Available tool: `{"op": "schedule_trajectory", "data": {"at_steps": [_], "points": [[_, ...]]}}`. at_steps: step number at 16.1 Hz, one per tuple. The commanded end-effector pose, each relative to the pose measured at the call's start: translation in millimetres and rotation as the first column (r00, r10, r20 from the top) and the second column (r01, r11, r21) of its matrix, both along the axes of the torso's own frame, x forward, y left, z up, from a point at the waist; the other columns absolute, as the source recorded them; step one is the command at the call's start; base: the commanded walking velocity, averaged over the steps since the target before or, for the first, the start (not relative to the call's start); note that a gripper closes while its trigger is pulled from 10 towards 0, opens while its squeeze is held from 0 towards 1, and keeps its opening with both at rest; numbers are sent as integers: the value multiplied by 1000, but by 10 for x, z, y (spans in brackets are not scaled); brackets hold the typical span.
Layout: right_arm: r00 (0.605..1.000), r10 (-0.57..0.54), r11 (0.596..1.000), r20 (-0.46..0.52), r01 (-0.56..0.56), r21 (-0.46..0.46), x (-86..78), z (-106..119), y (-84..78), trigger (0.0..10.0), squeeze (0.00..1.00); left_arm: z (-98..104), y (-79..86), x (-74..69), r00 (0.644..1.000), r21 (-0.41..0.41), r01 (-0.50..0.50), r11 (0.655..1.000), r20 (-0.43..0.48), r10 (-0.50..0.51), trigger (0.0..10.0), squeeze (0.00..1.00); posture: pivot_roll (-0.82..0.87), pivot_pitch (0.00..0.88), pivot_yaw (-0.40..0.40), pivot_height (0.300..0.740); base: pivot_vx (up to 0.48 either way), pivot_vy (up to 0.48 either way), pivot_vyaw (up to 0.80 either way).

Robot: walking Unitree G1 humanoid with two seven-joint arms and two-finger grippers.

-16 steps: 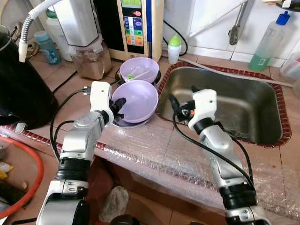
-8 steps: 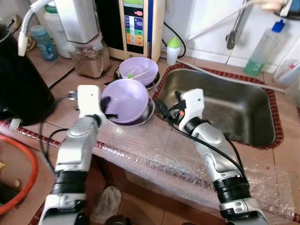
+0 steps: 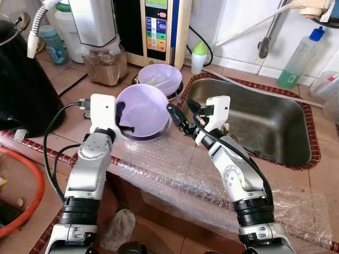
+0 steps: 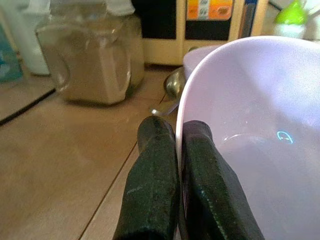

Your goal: Kitchen organization

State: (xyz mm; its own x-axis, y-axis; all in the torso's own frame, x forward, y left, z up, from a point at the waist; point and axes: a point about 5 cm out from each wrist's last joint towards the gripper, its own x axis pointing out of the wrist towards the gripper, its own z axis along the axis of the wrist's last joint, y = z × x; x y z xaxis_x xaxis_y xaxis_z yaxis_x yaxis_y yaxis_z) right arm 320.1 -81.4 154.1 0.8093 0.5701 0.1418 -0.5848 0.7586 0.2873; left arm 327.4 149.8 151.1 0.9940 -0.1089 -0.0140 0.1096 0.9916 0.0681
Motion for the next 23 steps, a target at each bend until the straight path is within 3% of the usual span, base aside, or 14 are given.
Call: {"op": "schedule_trajectory", "data": {"at_steps": [1, 5, 6, 8, 10, 20, 21, 22, 23], "points": [[1000, 1, 1000, 2, -1, 29, 2, 59, -11, 10000, 0, 98, -78, 14, 998, 11, 40, 999, 50, -41, 0, 0, 36, 0, 3, 740, 0, 0, 0], [998, 7, 1000, -58, -8, -30, -12, -69, 57, 10000, 0, 135, -236, 41, 989, 8, 122, 992, 81, -122, 0, 0, 19, 0, 17, 740, 0, 0, 0], [995, -40, 997, -89, 34, -65, 23, -134, 40, 78, 0, 143, -291, 41, 985, 6, 142, 990, 93, -142, 0, 0, 15, 0, 22, 740, 0, 0, 0], [989, -85, 995, -117, 79, -60, 63, -150, 6, 0, 0, 160, -325, 40, 981, -2, 158, 987, 111, -157, 0, 0, 16, 0, 26, 740, 0, 0, 0], [973, -146, 989, -177, 149, 2, 126, -124, -64, 0, 0, 184, -391, 32, 970, 8, 195, 981, 147, -194, 0, 0, 16, 0, 35, 740, 0, 0, 0], [943, -183, 965, -276, 226, 134, 246, -49, -155, 0, 0, 308, -471, 27, 932, 74, 235, 969, 266, -246, 78, 0, 15, 0, 32, 740, 0, 0, 0], [939, -181, 959, -291, 235, 160, 254, -34, -172, 0, 0, 311, -470, 30, 931, 78, 230, 970, 273, -242, 1529, 0, 13, 0, 31, 740, 0, 0, 0], [940, -182, 959, -289, 235, 158, 261, -31, -181, 0, 0, 314, -472, 34, 930, 81, 230, 970, 274, -244, 2275, 0, 11, 0, 31, 740, 0, 0, 0], [935, -195, 956, -297, 249, 157, 282, -40, -217, 0, 0, 328, -476, 43, 928, 80, 231, 970, 281, -244, 2353, 0, 10, 0, 32, 740, 0, 0, 0]]}}
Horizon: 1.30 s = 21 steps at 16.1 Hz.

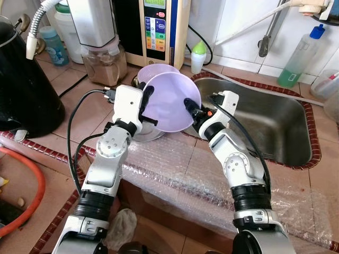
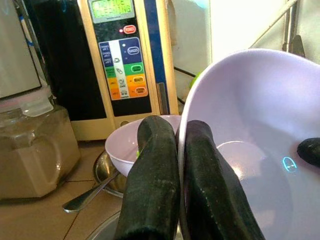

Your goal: Kitchen organization

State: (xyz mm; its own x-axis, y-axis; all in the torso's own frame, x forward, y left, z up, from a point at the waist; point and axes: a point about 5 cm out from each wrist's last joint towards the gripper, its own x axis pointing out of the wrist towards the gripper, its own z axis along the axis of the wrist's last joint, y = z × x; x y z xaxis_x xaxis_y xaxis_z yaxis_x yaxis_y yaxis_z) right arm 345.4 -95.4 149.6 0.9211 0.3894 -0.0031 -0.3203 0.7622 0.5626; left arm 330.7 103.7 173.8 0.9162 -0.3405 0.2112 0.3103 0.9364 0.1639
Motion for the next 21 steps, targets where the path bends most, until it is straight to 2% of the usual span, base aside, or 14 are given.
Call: {"op": "schedule_trajectory", "data": {"at_steps": [1, 2, 3, 4, 7, 8, 11, 12, 13, 14, 16, 17, 19, 21], "points": [[998, -52, 999, -29, 52, 16, 56, 1, -130, 0, 0, 118, -24, 20, 998, 1, 13, 1000, 59, -13, 3294, 0, 9, 0, 32, 740, 0, 0, 0], [998, -62, 998, -32, 63, 12, 78, 8, -179, 0, 0, 145, -25, 33, 997, 10, 8, 1000, 72, -9, 4784, 0, 11, 0, 29, 740, 0, 0, 0], [997, -69, 998, -36, 69, 14, 89, 12, -202, 0, 0, 156, -23, 40, 997, 21, 4, 1000, 78, -6, 8039, 0, 11, 0, 29, 740, 0, 0, 0], [996, -81, 997, -39, 81, 14, 110, 27, -234, 0, 0, 170, -17, 56, 996, 45, -7, 999, 88, 3, 10000, 0, 12, 0, 27, 740, 0, 0, 0], [993, -107, 994, -39, 108, 26, 153, 61, -257, 0, 0, 182, -23, 52, 996, 45, 9, 999, 89, -13, 10000, 0, 16, 0, 28, 740, 0, 0, 0], [992, -127, 991, -30, 127, 28, 182, 98, -271, 0, 0, 209, -58, 37, 994, 18, 68, 998, 88, -69, 10000, 1000, 19, 0, 26, 740, 0, 0, 0], [988, -157, 987, 5, 157, 29, 230, 174, -302, 0, 0, 257, -69, 21, 991, 22, 78, 997, 106, -80, 10000, 1000, 22, 0, 27, 740, 0, 0, 0], [984, -178, 984, 24, 177, 22, 250, 212, -333, 0, 0, 262, -96, 1, 988, 11, 122, 993, 99, -122, 10000, 1000, 24, 0, 26, 740, 0, 0, 0], [969, -234, 972, 75, 232, 32, 286, 317, -421, 0, 0, 265, -110, -47, 982, -28, 172, 985, 82, -169, 10000, 1000, 23, 0, 30, 740, 0, 0, 0], [959, -267, 964, 100, 265, 28, 296, 366, -483, 0, 0, 265, -75, -69, 986, -74, 152, 986, 75, -147, 10000, 1000, 22, 0, 33, 740, 0, 0, 0], [934, -330, 943, 136, 333, 3, 307, 403, -621, 0, 0, 146, -46, -145, 991, -93, 129, 987, 44, -126, 10000, 1000, 32, 0, 27, 740, 0, 0, 0], [899, -417, 901, 137, 428, -67, 316, 342, -803, 0, 0, -14, -85, -256, 984, -39, 176, 984, 4, -176, 10000, 1000, 36, 0, 26, 740, 0, 0, 0], [845, -533, 832, 47, 533, -152, 320, 165, -1015, 0, 0, -139, -65, -329, 981, -6, 190, 982, -51, -190, 10000, 1000, 36, 0, 27, 740, 0, 0, 0], [743, -663, 740, -88, 635, -221, 266, -120, -1265, 0, 0, -329, 42, -429, 972, -3, 170, 985, -164, -168, 10000, 1000, 37, 0, 27, 740, 0, 0, 0]]}}
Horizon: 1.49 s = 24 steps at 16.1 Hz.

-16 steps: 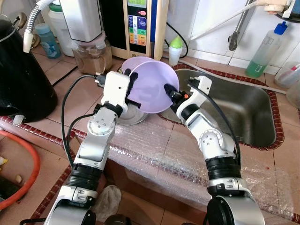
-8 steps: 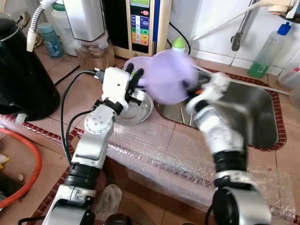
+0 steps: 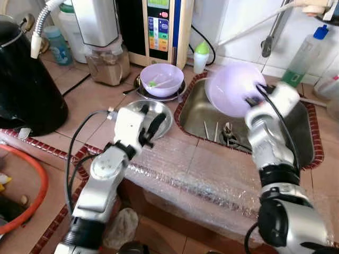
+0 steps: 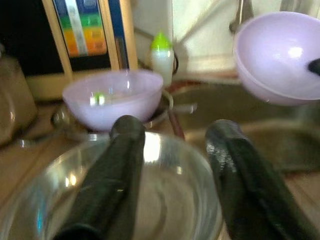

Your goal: Kitchen organization

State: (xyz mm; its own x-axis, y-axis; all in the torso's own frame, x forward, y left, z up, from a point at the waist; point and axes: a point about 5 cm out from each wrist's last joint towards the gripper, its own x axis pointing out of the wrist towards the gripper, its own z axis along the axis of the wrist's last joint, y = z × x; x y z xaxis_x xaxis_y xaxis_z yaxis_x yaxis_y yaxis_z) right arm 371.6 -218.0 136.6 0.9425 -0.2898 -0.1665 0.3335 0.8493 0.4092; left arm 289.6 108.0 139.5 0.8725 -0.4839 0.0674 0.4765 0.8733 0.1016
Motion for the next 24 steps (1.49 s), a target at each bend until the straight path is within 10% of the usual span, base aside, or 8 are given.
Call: {"op": "schedule_trajectory", "data": {"at_steps": [1, 6, 8, 9, 11, 12, 13, 24], "points": [[997, -63, 998, -37, 64, 20, -22, -86, -83, 0, 0, -51, 33, -67, 999, 28, 29, 999, -32, -28, 10000, 1000, 45, 0, 21, 740, 0, 0, 0], [993, -28, 1000, -118, 29, 7, -17, -295, 21, 0, 0, -49, 50, -115, 991, 84, 118, 989, -76, -112, 10000, 1000, 69, 0, 28, 740, 0, 0, 0], [980, 5, 1000, -201, -9, -19, -42, -449, 147, 9216, 0, 28, 76, -79, 985, 115, 158, 981, -81, -149, 10000, 1000, 74, 0, 42, 740, 0, 0, 0], [971, 27, 999, -238, -35, -30, -76, -542, 210, 10000, 0, 67, 68, -51, 984, 122, 172, 978, -78, -163, 10000, 1000, 74, 0, 46, 740, 0, 0, 0], [956, 45, 998, -289, -59, -38, -134, -665, 284, 10000, 0, 116, 19, -4, 977, 139, 209, 968, -79, -200, 10000, 1000, 77, 0, 48, 740, 0, 0, 0], [949, 68, 996, -307, -82, -33, -165, -731, 355, 10000, 784, 144, -31, 37, 971, 161, 237, 958, -82, -226, 10000, 1000, 79, 0, 50, 740, 0, 0, 0], [949, 78, 996, -304, -89, -23, -170, -743, 388, 10000, 1000, 158, -48, 58, 970, 171, 240, 956, -78, -229, 10000, 1000, 82, 0, 51, 740, 0, 0, 0], [981, 190, 981, -29, -191, -28, -85, -494, 351, 10000, 1000, 187, 54, 182, 987, 180, 159, 971, -58, -151, 10000, 1000, 64, 0, 45, 740, 0, 0, 0]]}}
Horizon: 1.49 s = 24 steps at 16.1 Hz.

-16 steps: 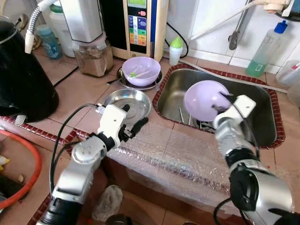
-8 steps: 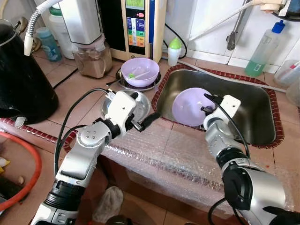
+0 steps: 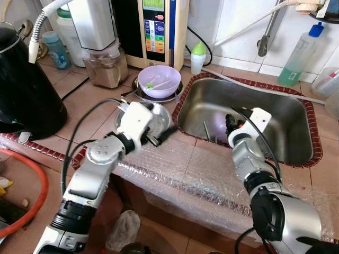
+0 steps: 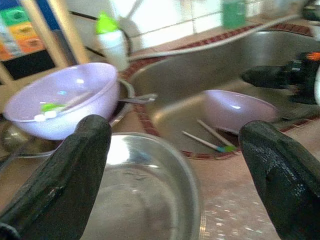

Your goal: Kitchen organization

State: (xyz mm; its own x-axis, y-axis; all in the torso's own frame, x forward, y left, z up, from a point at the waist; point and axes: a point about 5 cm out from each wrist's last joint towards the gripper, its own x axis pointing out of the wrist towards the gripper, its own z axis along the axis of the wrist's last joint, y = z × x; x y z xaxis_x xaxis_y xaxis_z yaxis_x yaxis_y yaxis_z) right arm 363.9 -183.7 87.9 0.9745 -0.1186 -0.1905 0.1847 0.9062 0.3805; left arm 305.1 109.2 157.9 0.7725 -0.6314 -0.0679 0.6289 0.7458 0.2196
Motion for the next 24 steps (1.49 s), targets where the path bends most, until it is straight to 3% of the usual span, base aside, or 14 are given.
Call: {"op": "schedule_trajectory", "data": {"at_steps": [1, 3, 7, 8, 9, 13, 14, 15, 16, 18, 20, 21, 23, 24], "points": [[999, 27, 999, 25, -27, -27, -5, 14, 21, 10000, 1000, 13, 87, 49, 998, 8, -65, 998, 22, 65, 10000, 1000, 63, 0, 40, 740, 0, 0, 0], [994, 75, 996, 76, -71, -57, -3, 65, 84, 10000, 1000, 48, 223, 121, 978, -31, -199, 979, 54, 201, 10000, 1000, 62, 0, 36, 740, 0, 0, 0], [993, 83, 995, 84, -78, -64, -4, 73, 91, 10000, 1000, 50, 245, 133, 973, -39, -221, 974, 54, 223, 10000, 1000, 60, 0, 30, 740, 0, 0, 0], [974, 173, 978, 146, -152, -141, -90, 100, 186, 10000, 1000, -48, 484, 206, 909, -106, -415, 904, 0, 417, 10000, 1000, 45, 0, -3, 740, 0, 0, 0], [963, 212, 968, 168, -183, -169, -142, 109, 233, 10000, 1000, -104, 595, 230, 865, -128, -500, 856, -34, 500, 10000, 1000, 45, 0, -3, 740, 0, 0, 0], [914, 338, 937, 226, -303, -175, -308, 133, 331, 10000, 969, -143, 791, 301, 794, -159, -608, 778, -87, 602, 10000, 1000, 29, 0, 3, 740, 0, 0, 0], [903, 358, 930, 236, -322, -178, -329, 149, 364, 10000, 0, -156, 804, 307, 791, -149, -612, 777, -94, 604, 10000, 980, 25, 0, 7, 740, 0, 0, 0], [887, 389, 917, 248, -347, -198, -380, 194, 411, 10000, 0, -178, 820, 319, 781, -139, -625, 768, -106, 616, 10000, 208, 23, 0, 10, 740, 0, 0, 0], [868, 420, 903, 264, -373, -212, -437, 248, 469, 10000, 0, -217, 827, 337, 769, -144, -639, 755, -145, 623, 10000, 0, 18, 0, 17, 740, 0, 0, 0], [834, 470, 880, 289, -418, -225, -489, 335, 564, 10000, 0, -281, 820, 358, 763, -147, -642, 752, -217, 609, 10000, 0, 15, 0, 20, 740, 0, 0, 0], [738, 599, 800, 311, -538, -264, -608, 452, 739, 10000, 0, -336, 770, 398, 770, -132, -624, 770, -272, 578, 10000, 0, 10, 0, 29, 740, 0, 0, 0], [698, 651, 759, 299, -588, -279, -672, 470, 798, 10000, 0, -365, 734, 413, 774, -127, -612, 780, -296, 559, 8824, 0, 10, 0, 29, 740, 0, 0, 0], [669, 698, 715, 257, -627, -310, -759, 436, 812, 10000, 0, -395, 685, 437, 782, -126, -591, 797, -333, 527, 0, 0, 7, 0, 36, 740, 0, 0, 0], [676, 696, 715, 240, -626, -312, -782, 398, 784, 10000, 0, -417, 668, 437, 783, -133, -580, 804, -365, 504, 0, 0, 5, 0, 40, 740, 0, 0, 0]]}}
